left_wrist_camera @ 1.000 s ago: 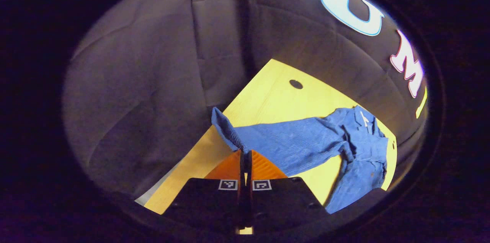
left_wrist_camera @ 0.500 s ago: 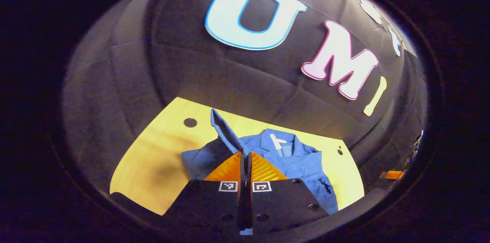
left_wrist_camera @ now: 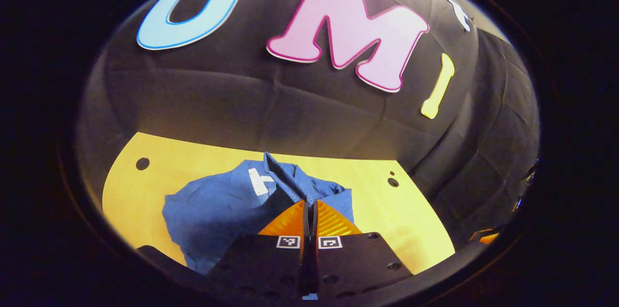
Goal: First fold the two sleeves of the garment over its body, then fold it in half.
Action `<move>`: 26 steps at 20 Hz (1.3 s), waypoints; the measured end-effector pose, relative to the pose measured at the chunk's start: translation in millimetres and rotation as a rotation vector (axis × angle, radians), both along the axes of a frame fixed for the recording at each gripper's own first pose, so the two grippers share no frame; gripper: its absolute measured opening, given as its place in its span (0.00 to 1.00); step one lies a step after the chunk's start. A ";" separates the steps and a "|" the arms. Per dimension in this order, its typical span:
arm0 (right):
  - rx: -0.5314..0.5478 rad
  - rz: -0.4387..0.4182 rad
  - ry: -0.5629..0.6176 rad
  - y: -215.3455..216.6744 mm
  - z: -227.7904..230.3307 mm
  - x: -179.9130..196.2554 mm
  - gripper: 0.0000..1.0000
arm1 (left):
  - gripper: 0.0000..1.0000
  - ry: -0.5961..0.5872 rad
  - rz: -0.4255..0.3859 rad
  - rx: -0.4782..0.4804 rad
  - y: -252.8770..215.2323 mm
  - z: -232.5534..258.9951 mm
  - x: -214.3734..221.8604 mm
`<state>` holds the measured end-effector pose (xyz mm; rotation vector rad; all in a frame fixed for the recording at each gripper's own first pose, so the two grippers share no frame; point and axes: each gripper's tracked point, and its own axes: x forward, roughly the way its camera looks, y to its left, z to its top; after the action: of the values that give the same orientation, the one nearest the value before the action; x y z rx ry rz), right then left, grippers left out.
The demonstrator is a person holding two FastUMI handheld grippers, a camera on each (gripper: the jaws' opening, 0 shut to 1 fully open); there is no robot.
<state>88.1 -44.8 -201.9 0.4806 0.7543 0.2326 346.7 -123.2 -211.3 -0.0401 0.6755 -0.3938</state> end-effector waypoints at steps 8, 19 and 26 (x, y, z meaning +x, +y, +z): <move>0.025 -0.040 0.047 -19.1 -24.1 -1.7 0.96 | 0.00 0.204 -0.118 0.058 -77.9 -99.5 -1.0; 0.025 0.039 0.192 15.5 -71.0 -14.6 0.96 | 0.84 0.243 -0.093 -0.018 -29.1 -43.5 -93.0; -0.004 0.174 0.365 67.0 -114.9 -57.7 0.97 | 0.81 0.482 0.136 0.179 154.0 -71.4 -250.4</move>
<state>30.4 22.2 -316.8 0.4592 1.1557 0.3101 96.3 30.7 -282.7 -0.0106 1.1748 -0.1892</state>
